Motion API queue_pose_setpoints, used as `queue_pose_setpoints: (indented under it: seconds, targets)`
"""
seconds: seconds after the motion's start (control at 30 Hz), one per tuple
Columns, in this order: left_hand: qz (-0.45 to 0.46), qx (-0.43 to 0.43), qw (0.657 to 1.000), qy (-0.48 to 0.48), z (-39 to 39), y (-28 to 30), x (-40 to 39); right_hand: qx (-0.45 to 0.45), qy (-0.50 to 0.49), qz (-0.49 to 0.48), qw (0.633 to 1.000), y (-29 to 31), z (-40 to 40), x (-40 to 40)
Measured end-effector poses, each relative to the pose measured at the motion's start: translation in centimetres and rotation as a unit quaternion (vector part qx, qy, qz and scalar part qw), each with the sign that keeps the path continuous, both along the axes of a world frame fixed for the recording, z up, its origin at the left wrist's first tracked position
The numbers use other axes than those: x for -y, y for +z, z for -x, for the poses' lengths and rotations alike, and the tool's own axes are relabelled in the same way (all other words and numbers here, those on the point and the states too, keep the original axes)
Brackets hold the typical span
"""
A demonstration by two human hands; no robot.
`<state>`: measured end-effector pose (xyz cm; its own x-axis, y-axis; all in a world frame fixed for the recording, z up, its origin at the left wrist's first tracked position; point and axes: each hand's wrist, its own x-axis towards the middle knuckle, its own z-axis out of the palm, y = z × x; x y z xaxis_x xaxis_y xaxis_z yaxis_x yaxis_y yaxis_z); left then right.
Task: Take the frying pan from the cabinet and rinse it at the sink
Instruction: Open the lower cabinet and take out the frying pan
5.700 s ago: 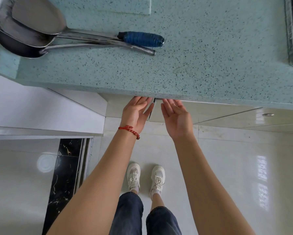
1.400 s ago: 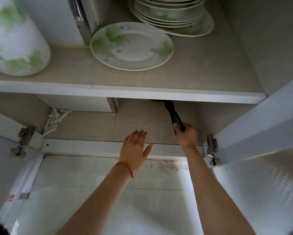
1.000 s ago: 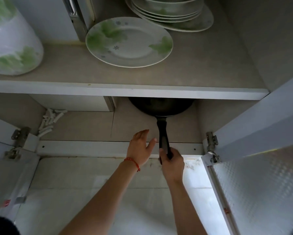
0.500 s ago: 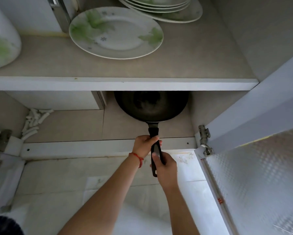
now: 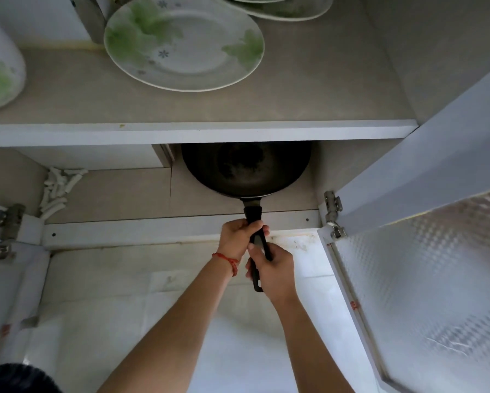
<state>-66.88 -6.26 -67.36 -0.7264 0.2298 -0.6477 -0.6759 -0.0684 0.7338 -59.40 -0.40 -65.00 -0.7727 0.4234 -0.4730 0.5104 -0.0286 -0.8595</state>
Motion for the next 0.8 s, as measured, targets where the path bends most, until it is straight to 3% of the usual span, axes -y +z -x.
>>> queue_pose_setpoints:
  seconds: [0.43,0.8]
  targets:
    - [0.036,0.105,0.994,0.006,-10.0,11.0,3.6,0.112,0.004,0.037,0.993,12.5,-9.4,3.0]
    - [0.091,0.159,0.982,-0.040,-18.6,26.6,6.6,0.191,-0.035,0.116,0.974,28.7,-17.9,6.3]
